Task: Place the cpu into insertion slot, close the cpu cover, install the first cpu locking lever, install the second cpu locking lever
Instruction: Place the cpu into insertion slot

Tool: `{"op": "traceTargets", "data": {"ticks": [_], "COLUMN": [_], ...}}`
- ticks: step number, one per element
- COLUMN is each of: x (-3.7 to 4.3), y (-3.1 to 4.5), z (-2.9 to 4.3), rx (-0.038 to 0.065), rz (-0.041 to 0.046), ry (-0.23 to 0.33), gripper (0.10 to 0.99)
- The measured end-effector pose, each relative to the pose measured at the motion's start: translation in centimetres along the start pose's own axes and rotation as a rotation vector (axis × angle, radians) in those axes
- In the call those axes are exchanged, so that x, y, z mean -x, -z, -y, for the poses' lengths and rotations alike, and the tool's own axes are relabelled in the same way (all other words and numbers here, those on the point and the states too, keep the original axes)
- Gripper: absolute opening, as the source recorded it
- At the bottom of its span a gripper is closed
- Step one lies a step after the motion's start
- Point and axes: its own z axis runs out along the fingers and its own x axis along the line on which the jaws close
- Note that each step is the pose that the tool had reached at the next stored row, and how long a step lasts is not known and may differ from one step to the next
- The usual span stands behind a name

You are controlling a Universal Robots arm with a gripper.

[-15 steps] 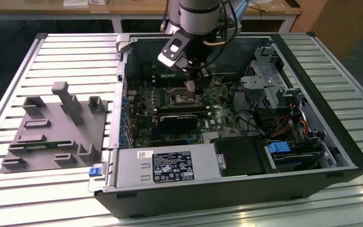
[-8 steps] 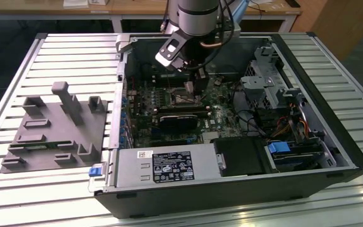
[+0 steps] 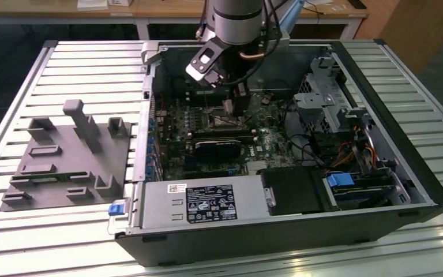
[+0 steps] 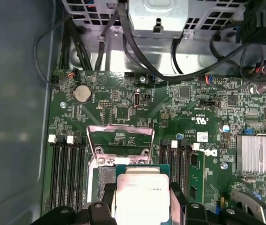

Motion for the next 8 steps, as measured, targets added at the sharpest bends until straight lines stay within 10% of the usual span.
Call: {"op": "traceTargets", "data": {"ticks": [8], "x": [-0.47], "y": [-0.64], "z": [0.30], "rx": [0.000], "rz": [0.0004], "ry": [-0.009], "gripper": [0.537]}}
